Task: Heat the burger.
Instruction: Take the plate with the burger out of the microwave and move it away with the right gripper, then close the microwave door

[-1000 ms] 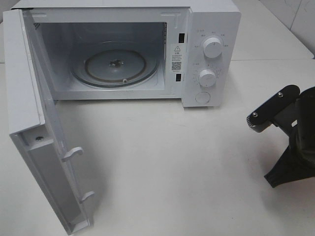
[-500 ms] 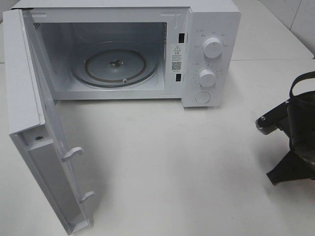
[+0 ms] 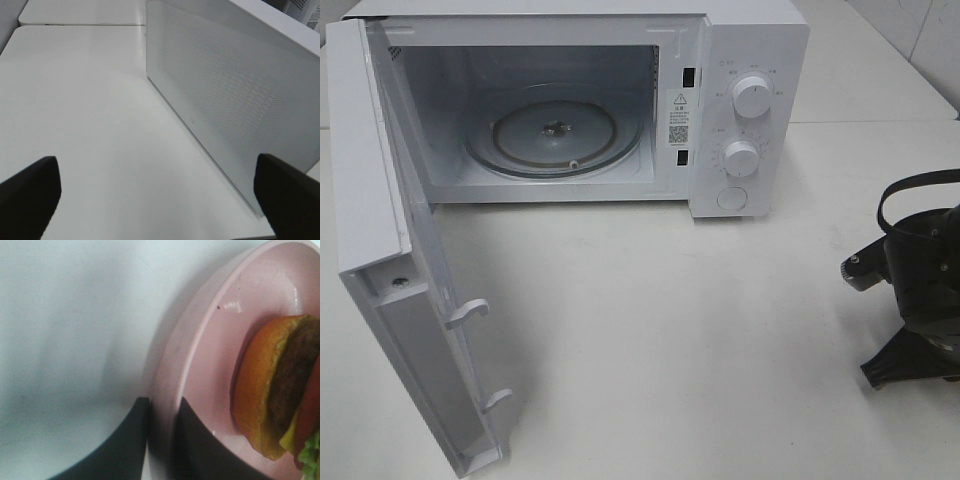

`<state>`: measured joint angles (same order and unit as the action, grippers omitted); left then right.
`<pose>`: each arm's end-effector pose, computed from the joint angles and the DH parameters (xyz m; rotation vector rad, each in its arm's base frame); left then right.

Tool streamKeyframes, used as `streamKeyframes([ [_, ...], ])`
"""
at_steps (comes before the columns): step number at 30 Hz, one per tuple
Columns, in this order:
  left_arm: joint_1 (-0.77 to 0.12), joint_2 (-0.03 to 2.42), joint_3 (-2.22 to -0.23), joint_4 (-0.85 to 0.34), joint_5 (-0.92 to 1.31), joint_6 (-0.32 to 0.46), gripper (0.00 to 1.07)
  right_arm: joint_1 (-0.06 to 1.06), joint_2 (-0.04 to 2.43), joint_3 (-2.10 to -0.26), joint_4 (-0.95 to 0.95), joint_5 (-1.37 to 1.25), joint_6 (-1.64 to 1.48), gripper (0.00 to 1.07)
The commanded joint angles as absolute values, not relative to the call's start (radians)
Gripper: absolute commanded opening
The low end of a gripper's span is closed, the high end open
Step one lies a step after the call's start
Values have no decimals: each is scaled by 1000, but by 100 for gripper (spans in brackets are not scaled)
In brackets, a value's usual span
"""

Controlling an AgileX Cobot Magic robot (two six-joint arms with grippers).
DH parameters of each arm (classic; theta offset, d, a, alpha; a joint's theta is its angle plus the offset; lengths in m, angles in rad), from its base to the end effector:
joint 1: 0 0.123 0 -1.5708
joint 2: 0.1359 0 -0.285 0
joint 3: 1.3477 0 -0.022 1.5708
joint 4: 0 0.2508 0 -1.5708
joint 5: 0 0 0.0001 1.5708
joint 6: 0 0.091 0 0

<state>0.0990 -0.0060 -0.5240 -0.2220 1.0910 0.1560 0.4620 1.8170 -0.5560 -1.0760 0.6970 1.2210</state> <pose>-0.0092 -0.0188 0.2830 0.0759 2.0249 -0.1045 0.2242 0.0542 0.0896 -0.2698 2.7892 -0.8017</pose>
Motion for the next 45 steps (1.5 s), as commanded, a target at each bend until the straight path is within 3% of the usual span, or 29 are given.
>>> streamKeyframes([
  [1,96,-21,-521,-228,1078,155,98,457,1816,-555,-1108,746,1220,26],
  [4,96,-21,-521,-228,1078,155,98,458,1812,-555,-1099,747,1214,30],
  [6,96,-21,-521,-228,1078,155,98,458,1772,-555,-1049,726,1174,45],
  [8,96,-21,-521,-228,1078,155,98,458,1734,-555,-1009,712,1138,50],
  [15,96,-21,-521,-228,1078,155,98,458,1577,-555,-845,670,974,58],
  [24,96,-21,-521,-228,1078,155,98,458,1280,-656,-374,669,371,83],
  [35,96,-21,-521,-228,1078,155,98,458,996,-703,-111,830,62,82],
  [45,96,-21,-521,-228,1078,155,98,458,750,-703,-65,966,32,80],
])
